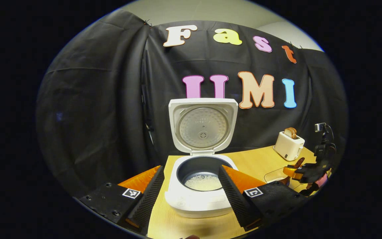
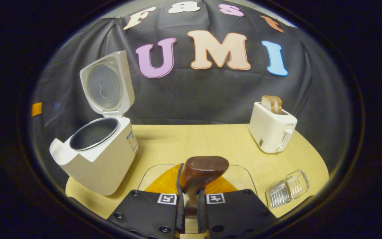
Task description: Close the left gripper, press the button to open the rice cooker; take a wooden spoon from the chopstick holder with the right hand, scoop a spoonful of rice and pour it into the rice cooker, then put the wooden spoon back into the chopstick holder.
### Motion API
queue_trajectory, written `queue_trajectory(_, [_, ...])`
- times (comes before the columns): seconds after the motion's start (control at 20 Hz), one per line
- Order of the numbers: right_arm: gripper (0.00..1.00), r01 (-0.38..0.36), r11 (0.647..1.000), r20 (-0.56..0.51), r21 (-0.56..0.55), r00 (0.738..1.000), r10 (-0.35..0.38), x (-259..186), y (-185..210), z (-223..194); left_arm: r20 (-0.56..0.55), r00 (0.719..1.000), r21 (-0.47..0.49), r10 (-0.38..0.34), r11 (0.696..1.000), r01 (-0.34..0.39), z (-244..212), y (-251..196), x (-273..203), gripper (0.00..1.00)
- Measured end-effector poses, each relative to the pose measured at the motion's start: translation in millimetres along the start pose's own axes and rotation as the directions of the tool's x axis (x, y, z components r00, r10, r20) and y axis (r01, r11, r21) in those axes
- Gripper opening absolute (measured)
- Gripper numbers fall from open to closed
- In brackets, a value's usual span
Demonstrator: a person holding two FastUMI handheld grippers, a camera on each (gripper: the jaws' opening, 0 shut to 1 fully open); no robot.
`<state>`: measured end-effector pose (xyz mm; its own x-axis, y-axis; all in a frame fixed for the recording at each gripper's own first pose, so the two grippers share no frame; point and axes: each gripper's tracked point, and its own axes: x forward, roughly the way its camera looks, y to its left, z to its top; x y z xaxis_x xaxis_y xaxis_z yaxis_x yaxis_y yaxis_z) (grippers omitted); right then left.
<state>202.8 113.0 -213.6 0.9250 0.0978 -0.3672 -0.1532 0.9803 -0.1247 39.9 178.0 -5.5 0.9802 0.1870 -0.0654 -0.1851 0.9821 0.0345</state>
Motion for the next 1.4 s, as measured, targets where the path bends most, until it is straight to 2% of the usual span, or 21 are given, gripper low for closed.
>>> queue_trajectory(0.3, [0.18, -0.003, 0.983, -0.025, 0.184, 1.0, 0.007, -1.2, 19.1, -5.1, 0.0, 1.0, 0.004, -0.02, 1.0, 0.02, -2.7, 6.6, 4.3, 0.97])
queue_trajectory(0.4, [0.18, -0.01, 0.966, -0.035, 0.259, 0.999, 0.02, -2.4, 25.0, -6.7, 0.0, 1.0, 0.0, -0.025, 1.0, 0.025, -3.3, 8.5, 5.2, 0.97])
queue_trajectory(0.55, [0.17, 0.016, 0.928, -0.049, 0.371, 0.999, 0.002, -4.5, 13.9, -9.7, -0.003, 1.0, 0.001, -0.023, 1.0, 0.023, -6.4, 12.6, 4.2, 0.97])
queue_trajectory(0.75, [0.19, 0.051, 0.835, -0.05, 0.548, 0.998, -0.028, -9.8, -13.6, -13.2, -0.002, 0.999, 0.003, -0.033, 0.999, 0.033, -5.9, 11.5, 1.3, 0.97])
queue_trajectory(0.9, [0.17, 0.05, 0.775, -0.026, 0.63, 0.999, -0.043, -16.0, -35.7, -14.5, 0.005, 0.999, 0.004, -0.047, 0.999, 0.047, -3.5, 5.1, 1.6, 0.97])
queue_trajectory(0.95, [0.16, 0.046, 0.744, -0.019, 0.666, 0.999, -0.045, -17.9, -43.4, -15.2, 0.005, 0.998, 0.002, -0.055, 0.998, 0.055, -4.0, 1.7, 2.1, 0.97])
queue_trajectory(1.1, [0.16, 0.014, 0.634, 0.015, 0.773, 0.999, -0.04, -22.9, -57.3, -11.1, 0.003, 0.997, -0.007, -0.075, 0.997, 0.075, -4.8, -5.7, 2.7, 0.97])
queue_trajectory(1.2, [0.17, -0.004, 0.573, 0.035, 0.82, 0.998, -0.043, -27.1, -62.8, -8.7, 0.003, 0.996, -0.005, -0.086, 0.996, 0.086, -4.1, -10.7, 2.7, 0.97])
queue_trajectory(1.4, [0.17, -0.055, 0.484, 0.082, 0.874, 0.996, -0.035, -33.7, -65.3, 3.9, -0.005, 0.994, -0.01, -0.112, 0.994, 0.112, -5.8, -18.4, 4.2, 0.97])
